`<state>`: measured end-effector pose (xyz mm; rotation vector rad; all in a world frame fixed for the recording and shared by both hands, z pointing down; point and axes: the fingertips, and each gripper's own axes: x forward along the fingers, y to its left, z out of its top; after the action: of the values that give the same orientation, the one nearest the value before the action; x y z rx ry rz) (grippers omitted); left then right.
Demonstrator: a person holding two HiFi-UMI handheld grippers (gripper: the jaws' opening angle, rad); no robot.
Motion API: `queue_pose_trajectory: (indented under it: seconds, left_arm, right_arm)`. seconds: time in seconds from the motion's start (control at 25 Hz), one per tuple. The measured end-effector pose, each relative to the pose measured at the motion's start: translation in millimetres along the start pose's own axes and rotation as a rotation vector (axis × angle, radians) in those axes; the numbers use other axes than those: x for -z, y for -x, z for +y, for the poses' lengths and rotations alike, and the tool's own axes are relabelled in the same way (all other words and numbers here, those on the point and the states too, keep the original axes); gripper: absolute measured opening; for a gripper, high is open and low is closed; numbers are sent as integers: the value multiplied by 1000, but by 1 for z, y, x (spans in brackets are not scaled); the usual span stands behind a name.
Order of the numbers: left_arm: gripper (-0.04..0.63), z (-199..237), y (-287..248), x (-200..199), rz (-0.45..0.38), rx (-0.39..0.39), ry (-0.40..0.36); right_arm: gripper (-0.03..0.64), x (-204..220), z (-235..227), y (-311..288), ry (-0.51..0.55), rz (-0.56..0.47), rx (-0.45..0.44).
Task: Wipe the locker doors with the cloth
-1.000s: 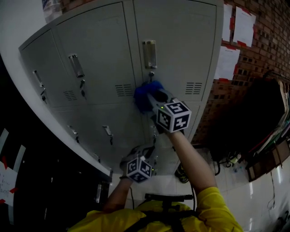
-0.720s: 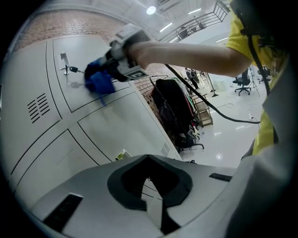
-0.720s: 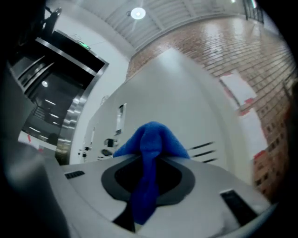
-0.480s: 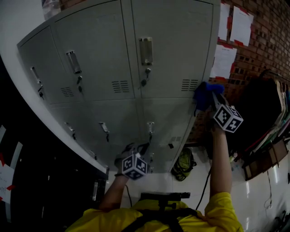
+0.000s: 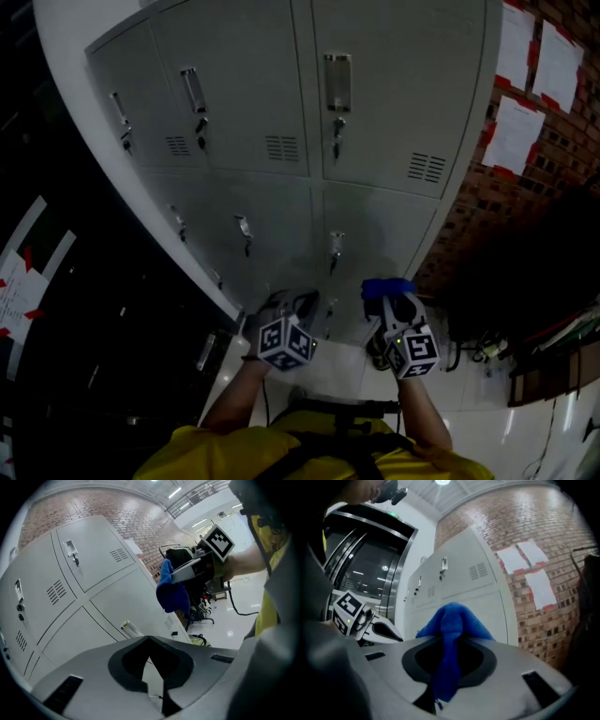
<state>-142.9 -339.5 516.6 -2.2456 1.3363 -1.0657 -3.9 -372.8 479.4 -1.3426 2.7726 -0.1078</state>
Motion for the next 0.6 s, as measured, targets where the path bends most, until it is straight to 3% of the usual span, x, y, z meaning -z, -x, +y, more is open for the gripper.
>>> queue_pose_trajectory:
  seconds: [0.24,0.32,0.48,0.6]
  left_arm:
    - [-2,-46,17,31,118,-74,103]
    - [-2,-54,35,56,185,-130,158]
    - [-2,-75,108,117,412,-310,316]
    - [-2,-88,168,138,516,-441,400]
  right_arm:
    - [74,16,28,-2,58,44,-198]
    - [74,29,58,-11,49,71,-329]
    - [74,70,143,-9,-24,172,-652]
    - [73,82,197,10,1,181,-822]
